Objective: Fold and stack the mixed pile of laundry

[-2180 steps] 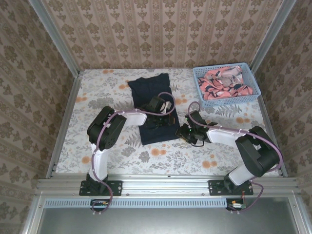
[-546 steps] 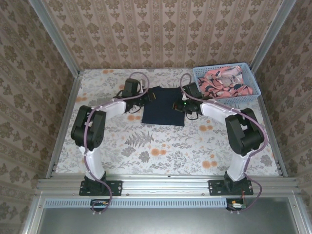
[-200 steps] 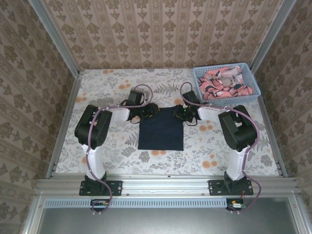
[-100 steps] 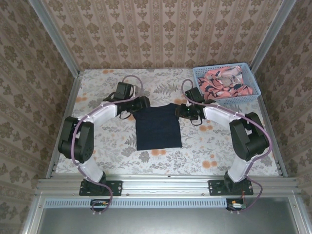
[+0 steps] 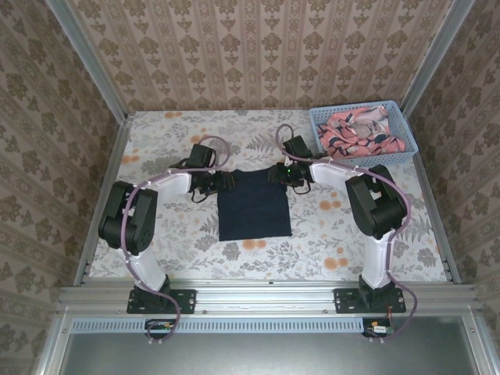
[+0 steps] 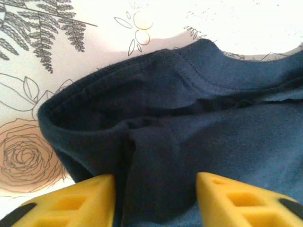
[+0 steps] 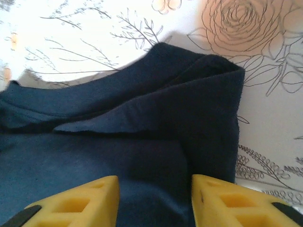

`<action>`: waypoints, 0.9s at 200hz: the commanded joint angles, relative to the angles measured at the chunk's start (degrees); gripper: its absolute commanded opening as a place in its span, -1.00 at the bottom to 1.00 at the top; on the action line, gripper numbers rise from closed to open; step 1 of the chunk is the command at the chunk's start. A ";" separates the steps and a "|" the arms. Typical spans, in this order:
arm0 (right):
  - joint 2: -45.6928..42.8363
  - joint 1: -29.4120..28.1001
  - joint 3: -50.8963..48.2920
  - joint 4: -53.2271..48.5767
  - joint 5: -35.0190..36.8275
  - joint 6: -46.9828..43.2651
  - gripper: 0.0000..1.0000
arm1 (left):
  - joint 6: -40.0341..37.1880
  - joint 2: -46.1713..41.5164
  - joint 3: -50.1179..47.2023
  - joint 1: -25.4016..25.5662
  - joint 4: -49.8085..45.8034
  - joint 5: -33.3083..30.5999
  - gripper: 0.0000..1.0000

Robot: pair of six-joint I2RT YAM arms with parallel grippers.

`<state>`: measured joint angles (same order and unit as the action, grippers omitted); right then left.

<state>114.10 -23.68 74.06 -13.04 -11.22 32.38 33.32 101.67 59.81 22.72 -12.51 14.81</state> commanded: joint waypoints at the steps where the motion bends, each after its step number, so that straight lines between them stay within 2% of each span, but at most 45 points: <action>1: 2.22 -0.05 1.69 1.78 -1.87 1.81 -0.30 | 0.17 0.64 0.37 -0.16 1.79 0.84 -0.22; 21: 1.55 0.04 1.71 1.90 -1.64 1.98 -0.62 | -0.06 0.47 0.49 -0.13 1.78 0.90 -0.61; 37: -1.02 0.04 1.02 1.16 -0.65 1.64 -0.75 | -0.08 -0.41 0.32 -0.13 1.26 1.08 -0.85; 56: -4.93 0.04 0.07 -1.07 -0.03 1.20 -0.83 | 0.41 -3.01 -0.36 -0.07 0.45 1.45 -0.85; 70: -8.05 0.04 -1.92 -1.20 0.16 1.59 -1.00 | 0.43 -5.67 -0.58 0.13 -0.66 1.13 -0.85; 112: -13.50 0.04 -4.38 0.46 0.34 2.57 -1.00 | -0.25 -11.43 0.57 0.29 -1.48 0.45 -0.84; 131: -12.21 0.42 -1.95 1.11 1.71 1.60 -1.00 | -1.51 -9.57 2.92 -0.09 -0.49 -0.72 -0.77; 146: -7.66 1.40 2.10 1.51 2.52 1.06 -1.00 | -2.60 -4.34 5.48 -0.86 2.26 -0.86 -0.76; 160: -1.79 2.41 6.52 1.16 3.26 0.85 -1.00 | -3.05 2.39 10.25 -1.99 3.61 1.52 -0.70; 168: 1.92 3.19 8.92 1.28 3.13 1.42 -1.00 | -3.16 6.23 13.18 -2.43 4.30 2.43 -0.56; 171: 3.00 3.44 9.73 1.73 3.20 1.69 -0.93 | -3.33 7.65 14.45 -2.50 4.45 2.66 -0.37; 176: 5.17 4.03 11.18 2.05 3.02 2.12 -0.67 | -3.51 10.07 16.75 -2.76 4.47 3.10 0.01; 180: 6.77 4.47 12.64 1.68 2.70 2.64 -0.43 | -3.81 11.97 19.01 -2.92 3.79 3.11 0.44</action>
<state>112.36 -21.69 80.93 -11.64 -10.17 34.46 31.29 104.49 70.61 21.32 -10.70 15.79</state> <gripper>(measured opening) 0.077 0.272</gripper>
